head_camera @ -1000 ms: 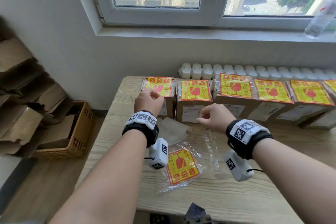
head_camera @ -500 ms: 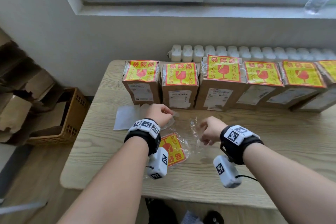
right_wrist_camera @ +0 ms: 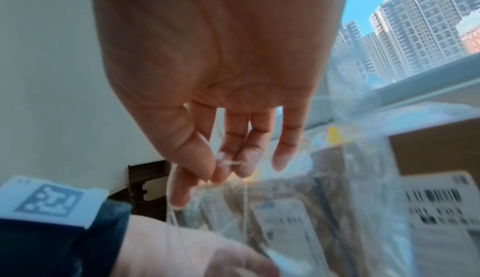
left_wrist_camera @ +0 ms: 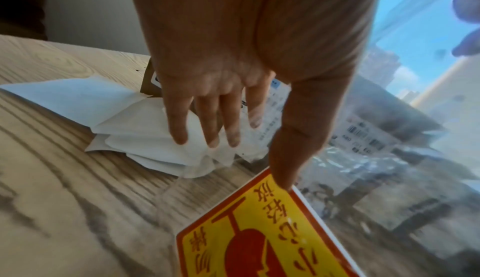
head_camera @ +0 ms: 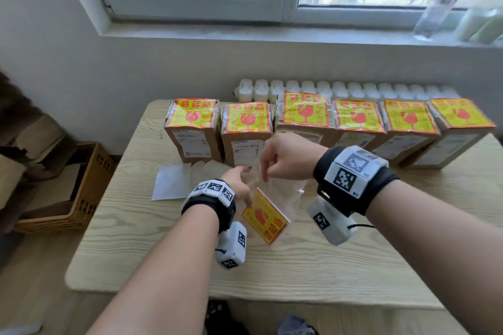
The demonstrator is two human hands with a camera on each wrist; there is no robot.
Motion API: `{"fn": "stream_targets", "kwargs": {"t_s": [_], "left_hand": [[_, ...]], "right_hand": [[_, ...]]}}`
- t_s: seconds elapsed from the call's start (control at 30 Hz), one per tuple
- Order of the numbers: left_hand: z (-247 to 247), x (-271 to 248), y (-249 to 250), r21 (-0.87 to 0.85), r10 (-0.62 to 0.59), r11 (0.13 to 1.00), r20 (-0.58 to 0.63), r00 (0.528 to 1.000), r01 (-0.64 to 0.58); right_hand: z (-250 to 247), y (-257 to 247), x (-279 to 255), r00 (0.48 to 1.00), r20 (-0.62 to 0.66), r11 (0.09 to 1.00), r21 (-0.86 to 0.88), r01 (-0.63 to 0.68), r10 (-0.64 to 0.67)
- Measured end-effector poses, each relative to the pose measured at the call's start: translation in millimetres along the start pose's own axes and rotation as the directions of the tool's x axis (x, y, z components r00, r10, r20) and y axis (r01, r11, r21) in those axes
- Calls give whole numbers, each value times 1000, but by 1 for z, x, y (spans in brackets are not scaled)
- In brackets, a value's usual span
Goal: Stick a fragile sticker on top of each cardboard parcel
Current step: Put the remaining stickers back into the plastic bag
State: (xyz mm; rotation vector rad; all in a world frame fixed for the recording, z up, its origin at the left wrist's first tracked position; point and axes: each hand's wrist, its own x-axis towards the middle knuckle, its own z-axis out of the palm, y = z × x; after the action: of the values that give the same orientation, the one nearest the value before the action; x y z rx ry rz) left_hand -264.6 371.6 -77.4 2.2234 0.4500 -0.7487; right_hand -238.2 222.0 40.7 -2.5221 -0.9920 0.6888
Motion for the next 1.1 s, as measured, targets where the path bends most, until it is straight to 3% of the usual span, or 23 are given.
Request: {"fn": "stream_targets", "kwargs": {"t_s": [0.27,0.3,0.37,0.43,0.47,0.53,0.57,0.63,0.77,0.93,1.0,1.1], "left_hand": [[7,-13,20,-241,140,961,4,990,-135],[9,-14,22,-274,137,953,5,991,-131],[13,-17,25,-359,122,927,8,993,-111],[18,-21,27,-442,92,893,-2,996,-84],[20,-22,27,-491,84,867,-15,996,-81],[22,-29,28,-573,76,814,-52,996,-92],[22,-33,30,-610,76,787,-53,996,-93],[21,-37,30,-670,67,738,-46,997,-80],[18,-46,27,-834,-75,552,-49,996,1],[19,-58,30,-885,-95,466,-54,994,-4],[20,-63,33,-860,-108,511,-67,992,-2],[14,-58,23,-659,-80,749,-202,976,-75]], "right_hand": [[-25,5,-20,963,-267,998,59,-13,29],[-24,11,-20,937,-346,999,18,-47,50],[-20,23,-24,827,-562,995,-71,-72,19],[-14,25,-30,721,-682,991,-124,54,-125],[-9,24,-33,733,-653,982,-143,126,-189],[8,23,-36,866,-447,974,-148,174,-223],[17,24,-35,930,-318,977,-163,138,-185],[35,33,-32,989,-128,970,-238,39,-71],[48,51,-33,998,-31,984,-167,-65,61],[48,55,-33,989,77,989,-79,-124,130],[49,53,-32,982,125,989,-64,-137,144],[48,54,-30,963,206,984,-29,-173,176]]}}
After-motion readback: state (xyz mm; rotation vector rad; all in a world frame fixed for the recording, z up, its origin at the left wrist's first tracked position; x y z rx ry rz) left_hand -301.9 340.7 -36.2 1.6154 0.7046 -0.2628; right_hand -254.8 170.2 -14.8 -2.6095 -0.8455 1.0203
